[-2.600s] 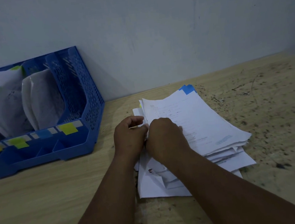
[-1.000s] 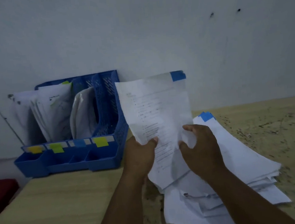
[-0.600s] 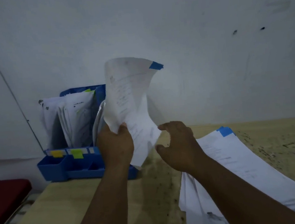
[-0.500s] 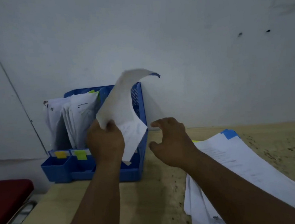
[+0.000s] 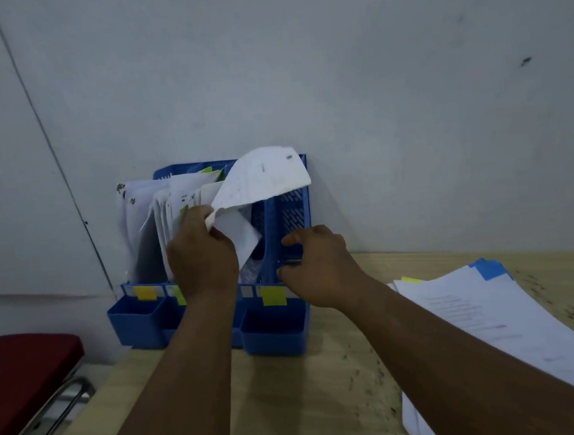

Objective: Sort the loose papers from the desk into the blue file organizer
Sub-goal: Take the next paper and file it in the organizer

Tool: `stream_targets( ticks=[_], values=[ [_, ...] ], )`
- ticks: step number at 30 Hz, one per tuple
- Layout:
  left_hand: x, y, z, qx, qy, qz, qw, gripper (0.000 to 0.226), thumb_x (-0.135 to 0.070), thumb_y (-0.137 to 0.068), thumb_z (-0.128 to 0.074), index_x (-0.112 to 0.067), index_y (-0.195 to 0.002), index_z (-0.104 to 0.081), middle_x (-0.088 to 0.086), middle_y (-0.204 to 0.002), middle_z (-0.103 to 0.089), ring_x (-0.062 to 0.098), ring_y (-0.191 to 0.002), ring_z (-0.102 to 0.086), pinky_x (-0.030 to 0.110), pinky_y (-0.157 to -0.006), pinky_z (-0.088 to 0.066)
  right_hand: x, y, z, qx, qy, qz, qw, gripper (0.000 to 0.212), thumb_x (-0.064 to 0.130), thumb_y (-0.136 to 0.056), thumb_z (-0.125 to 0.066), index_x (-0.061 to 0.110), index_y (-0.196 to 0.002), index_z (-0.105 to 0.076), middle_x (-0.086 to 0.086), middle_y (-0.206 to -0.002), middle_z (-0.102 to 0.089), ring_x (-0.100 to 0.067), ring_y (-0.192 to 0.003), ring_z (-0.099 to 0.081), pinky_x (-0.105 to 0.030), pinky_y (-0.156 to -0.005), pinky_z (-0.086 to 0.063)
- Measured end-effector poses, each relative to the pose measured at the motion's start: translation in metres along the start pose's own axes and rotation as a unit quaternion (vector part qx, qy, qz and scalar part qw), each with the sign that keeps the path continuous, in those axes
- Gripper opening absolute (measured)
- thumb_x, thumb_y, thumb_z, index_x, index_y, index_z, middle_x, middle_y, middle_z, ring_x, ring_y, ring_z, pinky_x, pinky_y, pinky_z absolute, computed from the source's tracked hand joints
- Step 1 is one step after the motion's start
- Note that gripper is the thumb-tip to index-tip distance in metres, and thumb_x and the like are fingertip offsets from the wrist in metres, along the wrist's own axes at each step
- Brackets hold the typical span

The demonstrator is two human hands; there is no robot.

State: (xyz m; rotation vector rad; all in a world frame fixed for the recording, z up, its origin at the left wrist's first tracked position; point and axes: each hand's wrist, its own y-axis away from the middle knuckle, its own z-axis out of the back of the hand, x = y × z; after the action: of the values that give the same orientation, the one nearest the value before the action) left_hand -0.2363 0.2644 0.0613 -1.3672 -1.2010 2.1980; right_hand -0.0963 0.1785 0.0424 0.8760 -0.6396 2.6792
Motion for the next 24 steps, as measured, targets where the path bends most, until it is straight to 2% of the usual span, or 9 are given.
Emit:
stream_targets(
  ticks=[2, 4, 6, 9, 13, 16, 19, 22, 24],
  values=[
    [0.006, -0.003, -0.006, 0.002, -0.004, -0.006, 1.000, 0.025, 0.001, -0.095, -0.054, -0.005, -0.113, -0.070, 0.018, -0.102, -0.072, 0.038, -0.091, -0.068, 0.037, -0.075, -0.053, -0.002, 0.000, -0.004, -0.002, -0.002, -0.002, 1.000, 0.054, 0.034, -0.087, -0.070, 0.029, -0.137, -0.053, -0.003, -0.141, -0.041, -0.024, -0.130, -0.040, -0.031, -0.108, -0.040],
    [0.009, -0.005, -0.013, 0.004, 0.008, -0.012, 1.000, 0.023, 0.000, -0.095, -0.053, -0.006, -0.110, -0.070, 0.017, -0.100, -0.072, 0.036, -0.089, -0.067, 0.037, -0.073, -0.052, -0.005, -0.001, -0.006, -0.010, -0.008, -0.004, 1.000, 0.052, 0.035, -0.086, -0.070, 0.030, -0.135, -0.055, -0.002, -0.138, -0.042, -0.025, -0.128, -0.042, -0.033, -0.108, -0.042],
    [0.011, -0.006, -0.020, 0.016, 0.015, -0.026, 0.999, 0.020, -0.002, -0.096, -0.053, -0.007, -0.106, -0.070, 0.015, -0.094, -0.070, 0.033, -0.084, -0.064, 0.030, -0.067, -0.043, -0.007, -0.001, -0.007, -0.017, -0.018, -0.004, 1.000, 0.051, 0.035, -0.085, -0.072, 0.030, -0.133, -0.057, -0.003, -0.138, -0.044, -0.025, -0.127, -0.044, -0.036, -0.108, -0.043],
    [0.011, -0.008, -0.029, 0.036, 0.021, -0.007, 0.999, 0.018, -0.002, -0.096, -0.053, -0.007, -0.104, -0.069, 0.015, -0.095, -0.067, 0.028, -0.082, -0.058, 0.023, -0.068, -0.032, -0.010, -0.002, -0.006, -0.026, -0.034, -0.004, 0.999, 0.049, 0.034, -0.083, -0.072, 0.029, -0.130, -0.059, -0.003, -0.136, -0.045, -0.024, -0.126, -0.045, -0.037, -0.108, -0.043],
    [0.005, -0.016, -0.035, 0.004, 0.042, 0.043, 0.998, 0.021, -0.004, -0.099, -0.052, -0.002, -0.113, -0.068, 0.020, -0.107, -0.068, 0.036, -0.099, -0.062, 0.028, -0.075, -0.038, -0.014, -0.004, -0.005, -0.035, -0.044, 0.000, 0.998, 0.047, 0.031, -0.084, -0.072, 0.029, -0.129, -0.060, -0.003, -0.137, -0.047, -0.023, -0.127, -0.045, -0.035, -0.108, -0.042],
    [0.004, -0.020, -0.040, -0.004, 0.034, 0.051, 0.998, 0.022, -0.003, -0.099, -0.051, -0.001, -0.114, -0.067, 0.020, -0.108, -0.068, 0.035, -0.101, -0.062, 0.026, -0.077, -0.039, -0.017, -0.007, -0.003, -0.039, -0.049, -0.006, 0.998, 0.046, 0.032, -0.084, -0.072, 0.029, -0.128, -0.059, -0.003, -0.137, -0.047, -0.023, -0.127, -0.044, -0.034, -0.108, -0.041],
    [0.006, -0.018, -0.044, -0.002, 0.031, 0.046, 0.998, 0.021, -0.001, -0.098, -0.050, -0.002, -0.110, -0.067, 0.019, -0.106, -0.065, 0.034, -0.096, -0.061, 0.031, -0.075, -0.041, -0.018, -0.010, 0.000, -0.035, -0.048, -0.012, 0.998, 0.046, 0.033, -0.085, -0.072, 0.031, -0.129, -0.058, -0.002, -0.139, -0.045, -0.022, -0.129, -0.042, -0.029, -0.106, -0.039],
    [0.008, -0.018, -0.051, 0.039, 0.028, 0.081, 0.996, 0.018, -0.007, -0.101, -0.048, -0.008, -0.106, -0.066, 0.008, -0.096, -0.060, 0.023, -0.086, -0.054, 0.032, -0.071, -0.040, -0.019, -0.012, 0.003, -0.037, -0.047, -0.016, 0.998, 0.046, 0.035, -0.085, -0.071, 0.032, -0.129, -0.057, 0.001, -0.138, -0.045, -0.021, -0.130, -0.041, -0.026, -0.103, -0.035],
    [0.006, -0.020, -0.057, 0.085, 0.055, 0.118, 0.988, 0.019, -0.019, -0.105, -0.046, -0.011, -0.100, -0.062, 0.004, -0.091, -0.060, 0.025, -0.085, -0.058, 0.032, -0.069, -0.042, -0.018, -0.012, 0.005, -0.042, -0.049, -0.017, 0.998, 0.046, 0.035, -0.085, -0.071, 0.031, -0.130, -0.059, 0.002, -0.137, -0.046, -0.022, -0.130, -0.042, -0.028, -0.104, -0.037]
  ],
)
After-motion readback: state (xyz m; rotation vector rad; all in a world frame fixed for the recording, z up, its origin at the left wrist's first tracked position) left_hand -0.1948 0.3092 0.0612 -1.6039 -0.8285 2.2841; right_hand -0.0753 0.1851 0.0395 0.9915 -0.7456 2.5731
